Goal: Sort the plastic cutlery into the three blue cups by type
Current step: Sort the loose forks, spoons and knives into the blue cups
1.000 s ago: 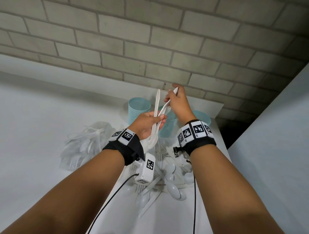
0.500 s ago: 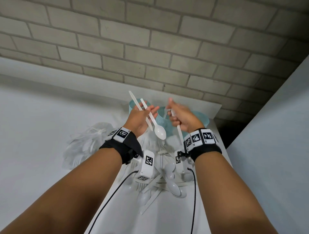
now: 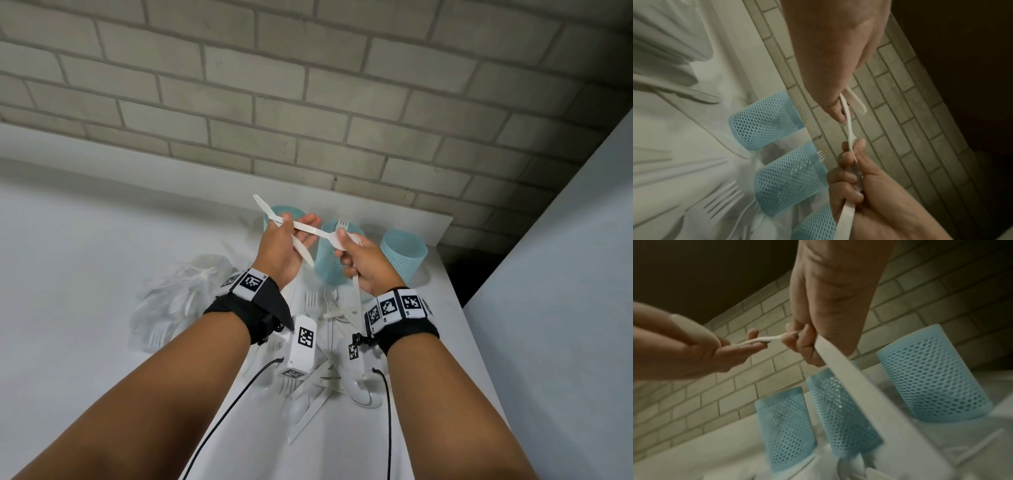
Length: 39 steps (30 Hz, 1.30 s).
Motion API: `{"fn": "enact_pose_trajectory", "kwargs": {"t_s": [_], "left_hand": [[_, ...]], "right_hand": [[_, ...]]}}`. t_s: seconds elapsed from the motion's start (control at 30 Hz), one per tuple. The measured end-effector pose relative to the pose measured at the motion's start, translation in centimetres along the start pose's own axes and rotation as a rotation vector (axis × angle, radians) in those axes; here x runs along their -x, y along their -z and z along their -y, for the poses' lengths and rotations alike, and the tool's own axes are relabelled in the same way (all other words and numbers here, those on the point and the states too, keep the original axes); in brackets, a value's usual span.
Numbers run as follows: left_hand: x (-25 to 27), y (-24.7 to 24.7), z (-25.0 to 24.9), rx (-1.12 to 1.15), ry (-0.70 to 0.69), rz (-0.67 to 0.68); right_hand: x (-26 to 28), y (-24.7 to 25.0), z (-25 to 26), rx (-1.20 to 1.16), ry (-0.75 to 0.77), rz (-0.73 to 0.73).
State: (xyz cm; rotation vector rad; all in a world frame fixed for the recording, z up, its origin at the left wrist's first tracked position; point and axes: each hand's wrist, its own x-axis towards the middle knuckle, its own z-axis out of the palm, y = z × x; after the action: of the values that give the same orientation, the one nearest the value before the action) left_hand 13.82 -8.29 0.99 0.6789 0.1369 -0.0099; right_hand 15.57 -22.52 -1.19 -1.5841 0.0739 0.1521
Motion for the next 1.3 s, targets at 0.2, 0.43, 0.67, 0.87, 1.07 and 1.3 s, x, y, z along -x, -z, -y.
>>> {"fn": "enact_pose_trajectory", "kwargs": {"t_s": [0.2,0.43,0.67,0.87,1.07,1.3], "left_hand": [[0.1,0.1,1.1,-0.041,0.121,0.059],[0.7,0.6,2.6,-0.326,0.303,0.095],[0.4,0.2,2.3,-0.512,0.276,0.080],[0.0,0.6,3.0,-0.544,0.285,0.101],[-0.1,1.4,3.2,-0.601,0.269,0.118],[-0.1,1.5,3.5,-0.581,0.265,0.126]], "right_hand": [[-0.7,-0.1,0.6,-0.395,0.147,-0.218],[-1.8,2.3,1.9,-0.807,0.149,-0.399],[-1.6,6.8,6.9,-0.632,0.567,-0.850],[-3.7,9.0,6.9,-0.336,0.694,-0.997],[-6.0,9.8,2.2,-0.139,0.562,-0.903],[-5.9,8.7,3.6,0.124,0.647,-0.928]]}}
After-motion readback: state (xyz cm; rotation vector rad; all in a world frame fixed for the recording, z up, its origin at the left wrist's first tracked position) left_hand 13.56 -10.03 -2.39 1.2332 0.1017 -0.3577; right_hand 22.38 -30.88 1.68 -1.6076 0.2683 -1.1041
